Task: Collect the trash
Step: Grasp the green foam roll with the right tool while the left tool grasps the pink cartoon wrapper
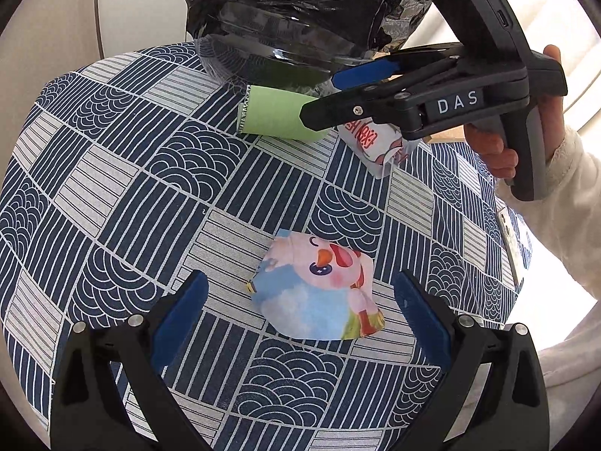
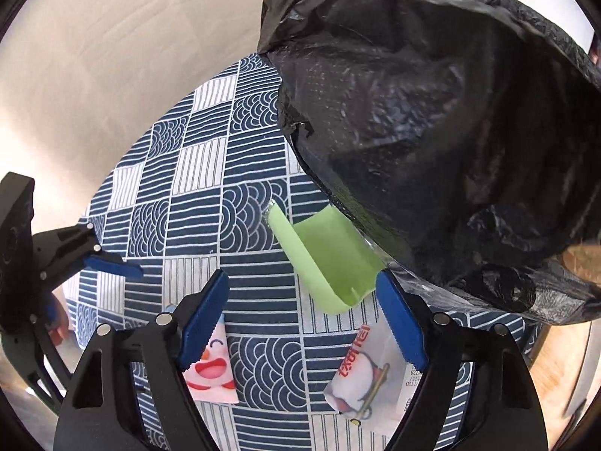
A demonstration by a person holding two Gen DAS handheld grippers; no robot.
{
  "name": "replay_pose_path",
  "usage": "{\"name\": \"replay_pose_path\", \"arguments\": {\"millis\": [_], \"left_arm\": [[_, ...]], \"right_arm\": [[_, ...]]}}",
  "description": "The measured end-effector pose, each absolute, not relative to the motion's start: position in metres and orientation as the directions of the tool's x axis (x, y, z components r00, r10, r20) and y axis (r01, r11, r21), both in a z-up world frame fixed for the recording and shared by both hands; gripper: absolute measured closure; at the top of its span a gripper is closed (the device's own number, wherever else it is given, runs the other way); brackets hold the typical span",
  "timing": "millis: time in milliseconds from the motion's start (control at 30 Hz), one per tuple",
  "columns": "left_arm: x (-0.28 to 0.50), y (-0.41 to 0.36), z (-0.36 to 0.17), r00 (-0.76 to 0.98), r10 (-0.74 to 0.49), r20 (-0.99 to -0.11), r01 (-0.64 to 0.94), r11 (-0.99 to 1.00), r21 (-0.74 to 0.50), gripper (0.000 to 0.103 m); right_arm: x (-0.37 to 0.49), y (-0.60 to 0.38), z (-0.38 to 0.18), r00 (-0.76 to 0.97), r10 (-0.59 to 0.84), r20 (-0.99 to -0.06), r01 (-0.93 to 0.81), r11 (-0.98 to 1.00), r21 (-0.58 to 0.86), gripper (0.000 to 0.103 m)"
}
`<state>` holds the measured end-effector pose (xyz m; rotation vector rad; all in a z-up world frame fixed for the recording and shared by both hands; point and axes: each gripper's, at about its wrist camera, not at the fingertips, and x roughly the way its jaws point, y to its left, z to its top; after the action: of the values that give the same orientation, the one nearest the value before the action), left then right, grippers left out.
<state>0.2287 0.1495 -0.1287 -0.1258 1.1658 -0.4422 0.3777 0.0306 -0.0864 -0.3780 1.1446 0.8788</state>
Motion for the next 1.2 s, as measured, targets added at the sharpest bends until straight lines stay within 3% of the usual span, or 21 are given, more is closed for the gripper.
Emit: {"name": "replay_pose_path", "arguments": {"millis": [100,300,400,500,533,633,1000,1200], "left_arm": [[0.227,0.149,-0.135,0.313,-0.398,-0.863,0.259,0.909,-0.326,0.006],[0.221,0.153,-0.142,0.315,-0.404,-0.859,0.239,0.909,-0.340,0.006],[0.219,0.154,-0.144,0.317,-0.396,-0.862,0.232,0.913,-0.335,0.006],[0.216,0.157,-0.145,0.317,-0.394,-0.862,0.224,0.915,-0.336,0.006],[0.214,0.157,-0.146,0.317,-0.392,-0.864,0.221,0.916,-0.335,0.006],[0.212,0.158,-0.148,0.310,-0.389,-0.867,0.216,0.917,-0.334,0.006],[0.210,0.143,-0.148,0.268,-0.443,-0.855,0.262,0.888,-0.378,0.006],[0.215,0.122,-0.152,0.226,-0.446,-0.866,0.311,0.875,-0.370,0.006]], "right_arm": [[0.373,0.039,-0.089,0.141,0.379,-0.915,-0.790,0.600,0.127,0.035],[0.361,0.052,-0.100,0.127,0.330,-0.936,-0.829,0.554,0.083,0.038],[0.361,0.057,-0.110,0.112,0.300,-0.947,-0.834,0.546,0.075,0.050],[0.361,0.062,-0.121,0.110,0.266,-0.958,-0.835,0.547,0.057,0.068],[0.359,0.062,-0.123,0.116,0.258,-0.959,-0.839,0.542,0.044,0.085],[0.355,0.065,-0.130,0.077,0.244,-0.967,-0.853,0.518,0.063,0.095],[0.337,0.034,-0.074,0.056,0.414,-0.909,-0.822,0.536,0.193,0.099],[0.322,0.008,-0.048,0.104,0.448,-0.888,-0.799,0.569,0.194,0.099]]}}
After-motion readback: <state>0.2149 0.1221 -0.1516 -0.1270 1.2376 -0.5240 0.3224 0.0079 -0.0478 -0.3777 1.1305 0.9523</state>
